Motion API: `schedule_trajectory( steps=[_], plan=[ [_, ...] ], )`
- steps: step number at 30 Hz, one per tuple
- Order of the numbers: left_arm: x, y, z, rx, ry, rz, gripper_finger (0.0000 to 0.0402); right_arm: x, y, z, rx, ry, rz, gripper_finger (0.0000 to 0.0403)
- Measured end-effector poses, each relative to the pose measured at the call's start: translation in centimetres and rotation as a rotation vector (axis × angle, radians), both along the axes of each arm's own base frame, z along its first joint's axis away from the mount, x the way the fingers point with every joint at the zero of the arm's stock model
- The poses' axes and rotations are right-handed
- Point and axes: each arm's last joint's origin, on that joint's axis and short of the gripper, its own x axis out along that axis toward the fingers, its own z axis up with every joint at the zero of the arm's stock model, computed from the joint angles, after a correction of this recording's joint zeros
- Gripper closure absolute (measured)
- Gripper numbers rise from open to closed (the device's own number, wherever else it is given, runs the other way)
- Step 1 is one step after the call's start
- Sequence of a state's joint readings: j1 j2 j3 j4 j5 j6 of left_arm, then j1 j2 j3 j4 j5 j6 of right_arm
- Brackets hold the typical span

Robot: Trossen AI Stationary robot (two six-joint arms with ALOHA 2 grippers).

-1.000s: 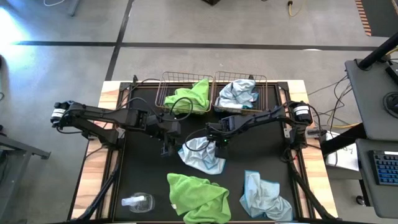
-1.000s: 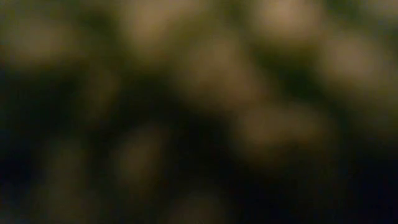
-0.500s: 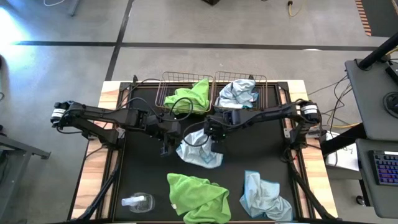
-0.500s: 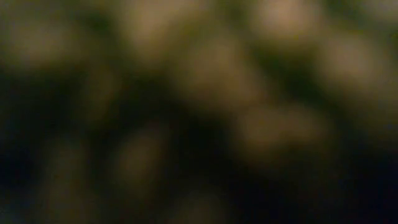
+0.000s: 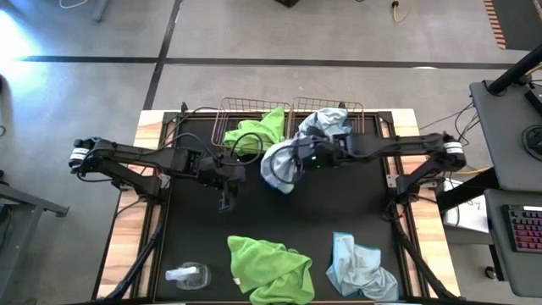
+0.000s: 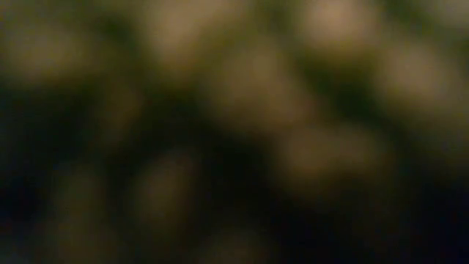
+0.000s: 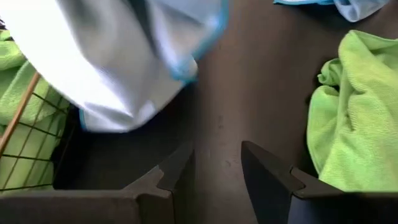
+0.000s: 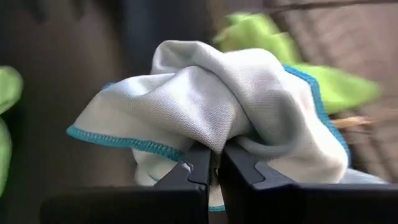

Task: Sort microfiber towel by color & place in baskets
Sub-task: Put the white microfiber cloth into the right wire basket

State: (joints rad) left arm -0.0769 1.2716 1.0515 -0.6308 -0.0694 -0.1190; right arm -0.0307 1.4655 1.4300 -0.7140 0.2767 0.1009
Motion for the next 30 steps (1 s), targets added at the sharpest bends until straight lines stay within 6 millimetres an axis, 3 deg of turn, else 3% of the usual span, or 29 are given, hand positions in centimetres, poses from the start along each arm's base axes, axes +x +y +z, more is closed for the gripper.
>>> schedule_trajectory(
  steps=[10,15,20,25,30],
  plan=[
    [0.0,0.0,0.0,0.013,0.000,-0.008,0.0286,-3.7,-1.4,4.1,-0.427,-0.081,-0.396,0.0390],
    [0.0,0.2,0.0,0.054,-0.002,0.015,0.0286,-5.3,-2.3,5.5,-0.550,-0.078,-0.523,0.0390],
    [0.0,0.2,0.0,0.076,-0.004,0.035,0.0286,-6.5,-4.3,5.9,-0.604,-0.036,-0.633,0.0390],
    [0.0,0.2,0.0,0.076,-0.004,0.035,0.0286,-7.6,-7.1,4.9,-0.607,0.088,-0.727,0.0390],
    [0.0,0.2,0.0,0.076,-0.001,0.035,0.0286,-8.0,-8.7,3.6,-0.414,0.120,-0.710,0.0390]
  ],
)
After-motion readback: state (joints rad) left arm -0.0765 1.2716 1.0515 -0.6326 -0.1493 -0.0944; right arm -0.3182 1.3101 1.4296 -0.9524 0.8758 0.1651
